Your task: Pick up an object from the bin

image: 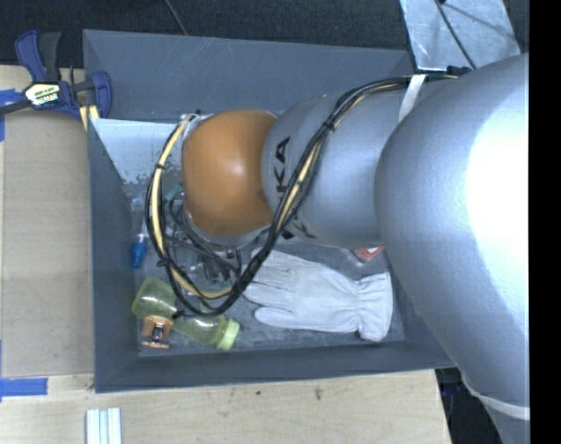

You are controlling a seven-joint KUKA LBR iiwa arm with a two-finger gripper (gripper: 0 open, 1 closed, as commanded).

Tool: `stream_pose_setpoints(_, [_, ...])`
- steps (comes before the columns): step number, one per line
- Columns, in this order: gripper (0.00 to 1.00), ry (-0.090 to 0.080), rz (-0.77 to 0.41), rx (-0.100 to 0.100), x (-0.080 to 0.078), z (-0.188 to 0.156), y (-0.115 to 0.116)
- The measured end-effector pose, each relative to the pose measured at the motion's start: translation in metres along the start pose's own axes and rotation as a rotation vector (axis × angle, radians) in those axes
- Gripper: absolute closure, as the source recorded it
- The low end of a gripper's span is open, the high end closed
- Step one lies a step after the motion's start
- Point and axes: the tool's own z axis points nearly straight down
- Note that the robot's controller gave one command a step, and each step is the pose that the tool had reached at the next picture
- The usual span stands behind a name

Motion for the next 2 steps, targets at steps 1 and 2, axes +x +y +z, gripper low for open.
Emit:
stream_pose_setpoints(1, [0.0, 0.001, 0.031, 0.001, 0.0, -0.011, 0.007])
stream_pose_setpoints(2, [0.0, 0.002, -0.031, 0.017, 0.0, 0.036, 0.018])
